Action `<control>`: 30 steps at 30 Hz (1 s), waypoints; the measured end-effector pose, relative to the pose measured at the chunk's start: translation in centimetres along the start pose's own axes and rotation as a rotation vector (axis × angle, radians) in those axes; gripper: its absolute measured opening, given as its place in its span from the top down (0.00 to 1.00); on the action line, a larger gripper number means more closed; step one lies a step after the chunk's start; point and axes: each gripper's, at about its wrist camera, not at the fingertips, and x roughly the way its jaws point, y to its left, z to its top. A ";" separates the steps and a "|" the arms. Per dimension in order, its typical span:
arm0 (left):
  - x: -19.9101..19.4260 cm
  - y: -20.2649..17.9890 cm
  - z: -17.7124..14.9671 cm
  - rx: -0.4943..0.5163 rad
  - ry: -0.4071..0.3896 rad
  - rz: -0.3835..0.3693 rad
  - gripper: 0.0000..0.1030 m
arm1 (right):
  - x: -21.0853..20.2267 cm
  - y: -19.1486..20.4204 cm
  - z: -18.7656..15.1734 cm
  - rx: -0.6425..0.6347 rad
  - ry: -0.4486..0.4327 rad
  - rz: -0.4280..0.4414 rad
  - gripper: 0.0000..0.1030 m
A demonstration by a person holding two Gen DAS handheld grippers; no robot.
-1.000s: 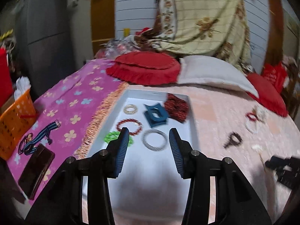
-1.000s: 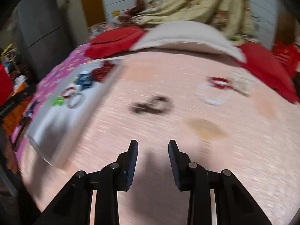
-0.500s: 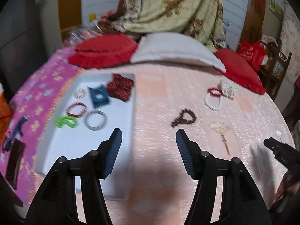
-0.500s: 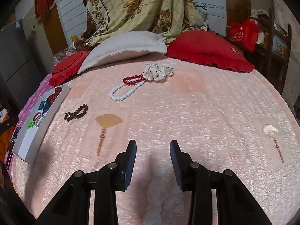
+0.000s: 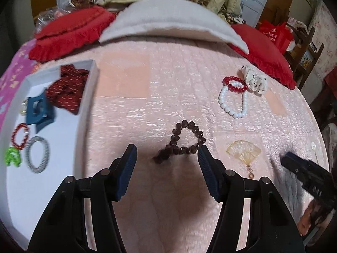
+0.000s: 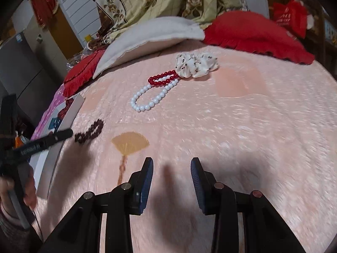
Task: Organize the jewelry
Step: 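Grasp the brown bead bracelet with the left tool, then grasp the white pearl bracelet with the right tool while the left lifts the brown bracelet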
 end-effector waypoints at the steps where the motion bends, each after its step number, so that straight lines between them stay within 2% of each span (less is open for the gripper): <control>1: 0.4 0.0 0.1 0.004 0.005 -0.001 0.48 | 1.0 0.0 0.8 0.012 0.006 0.008 0.66; 2: 0.9 -0.2 0.1 0.014 0.012 0.000 0.54 | 1.6 0.0 1.4 0.017 0.005 0.009 0.66; 4: 1.8 -0.5 0.1 0.035 0.046 -0.010 0.85 | 3.0 0.1 2.9 0.033 -0.001 0.015 0.66; 5: 2.3 -0.6 0.0 0.040 0.061 -0.009 0.89 | 3.9 0.2 3.9 0.047 -0.004 0.032 0.66; 7: 2.2 -0.9 -0.2 0.056 0.039 0.004 0.90 | 5.2 0.5 5.4 0.067 -0.009 0.048 0.66; 10: 1.9 -1.1 -0.9 0.060 0.041 -0.034 0.90 | 7.1 1.1 7.3 0.084 -0.003 0.047 0.66; 17: 1.0 -2.1 -2.6 0.084 0.023 -0.063 0.90 | 10.5 3.1 10.0 0.050 -0.010 -0.075 0.66; 19: 0.7 -2.2 -2.9 0.073 0.028 -0.078 0.90 | 10.9 3.8 10.1 0.026 -0.014 -0.140 0.75; 21: 0.1 -2.1 -3.4 0.063 0.030 -0.098 0.90 | 10.9 4.7 9.8 -0.033 -0.012 -0.205 0.86; 23: -0.9 -2.0 -3.8 0.062 0.022 -0.108 0.90 | 10.4 5.1 9.0 -0.069 -0.005 -0.215 0.91; 26: -2.2 -1.3 -4.1 0.043 0.000 -0.116 0.90 | 8.7 4.6 7.2 -0.088 0.011 -0.190 0.91; 30: -2.5 0.2 -3.8 -0.016 0.002 -0.083 0.88 | 5.5 3.3 3.6 -0.094 0.032 -0.140 0.91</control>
